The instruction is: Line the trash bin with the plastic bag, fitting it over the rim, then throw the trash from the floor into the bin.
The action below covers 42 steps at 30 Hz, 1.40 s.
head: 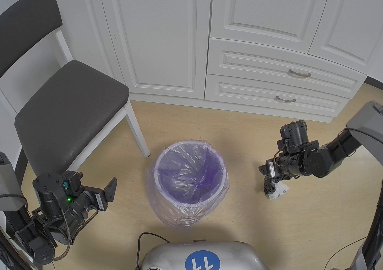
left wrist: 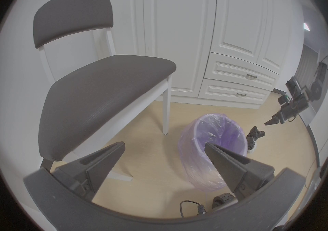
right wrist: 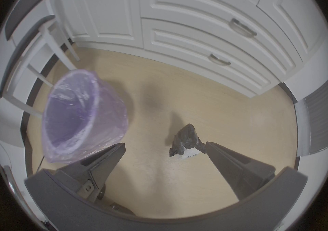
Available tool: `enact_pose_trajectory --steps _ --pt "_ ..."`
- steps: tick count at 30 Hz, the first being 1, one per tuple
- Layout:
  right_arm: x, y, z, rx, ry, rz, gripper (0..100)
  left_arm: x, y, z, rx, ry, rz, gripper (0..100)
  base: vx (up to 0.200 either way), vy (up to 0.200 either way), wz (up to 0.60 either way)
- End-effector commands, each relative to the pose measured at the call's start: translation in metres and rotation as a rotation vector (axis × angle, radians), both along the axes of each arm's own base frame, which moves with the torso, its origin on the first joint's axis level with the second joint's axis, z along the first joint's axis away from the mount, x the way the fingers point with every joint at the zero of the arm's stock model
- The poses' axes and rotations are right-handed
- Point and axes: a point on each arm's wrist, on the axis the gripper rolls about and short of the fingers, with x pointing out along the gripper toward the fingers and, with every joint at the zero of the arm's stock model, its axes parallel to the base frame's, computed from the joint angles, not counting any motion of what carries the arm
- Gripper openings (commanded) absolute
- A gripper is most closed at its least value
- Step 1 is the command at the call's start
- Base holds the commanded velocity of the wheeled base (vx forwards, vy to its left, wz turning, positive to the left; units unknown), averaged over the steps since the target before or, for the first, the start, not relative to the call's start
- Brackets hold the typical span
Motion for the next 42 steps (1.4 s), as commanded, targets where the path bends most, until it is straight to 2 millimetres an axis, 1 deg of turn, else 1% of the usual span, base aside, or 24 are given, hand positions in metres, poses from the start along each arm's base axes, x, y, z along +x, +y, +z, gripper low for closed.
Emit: enact_pose_trajectory --steps 1,3,4,8,12,14,16,21,27,29,30,42 --pt "0.04 -0.024 -0.059 -0.016 0.087 -0.076 100 -0.003 0.006 -0.001 0.01 0.006 0.05 100 0.0 0.0 0.0" --pt "0.044 -0.026 -0.068 -0.014 0.094 -0.085 100 -0.003 0.007 0.0 0.012 0.004 0.052 100 0.0 0.0 0.0" --pt "0.05 -0.029 -0.077 -0.01 0.09 -0.098 100 -0.003 0.007 0.001 0.011 -0.002 0.055 100 0.0 0.0 0.0" --pt "0.067 -0.039 -0.095 -0.001 0.047 -0.126 100 -0.004 0.007 0.004 0.006 -0.016 0.056 100 0.0 0.0 0.0" --pt "0.078 -0.048 -0.108 0.009 0.015 -0.15 100 -0.005 0.009 0.009 -0.005 -0.039 0.066 100 0.0 0.0 0.0" --pt "0.082 -0.048 -0.109 0.012 0.009 -0.154 100 -0.006 0.01 0.011 -0.009 -0.047 0.068 100 0.0 0.0 0.0" --pt "0.089 -0.052 -0.112 0.02 -0.005 -0.168 100 -0.008 0.011 0.015 -0.013 -0.073 0.103 100 0.0 0.0 0.0" --pt "0.102 -0.061 -0.127 0.019 -0.032 -0.203 100 -0.011 0.012 0.022 -0.021 -0.102 0.114 100 0.0 0.0 0.0" --pt "0.108 -0.072 -0.131 0.022 -0.042 -0.226 100 -0.011 0.012 0.022 -0.021 -0.104 0.117 100 0.0 0.0 0.0" --pt "0.108 -0.072 -0.131 0.022 -0.042 -0.226 100 -0.011 0.012 0.022 -0.021 -0.104 0.117 100 0.0 0.0 0.0" --pt "0.111 -0.076 -0.131 0.033 -0.04 -0.24 100 -0.011 0.012 0.022 -0.021 -0.104 0.117 100 0.0 0.0 0.0" --pt "0.117 -0.077 -0.133 0.107 0.026 -0.279 100 -0.012 0.013 0.024 -0.026 -0.115 0.119 100 0.0 0.0 0.0"
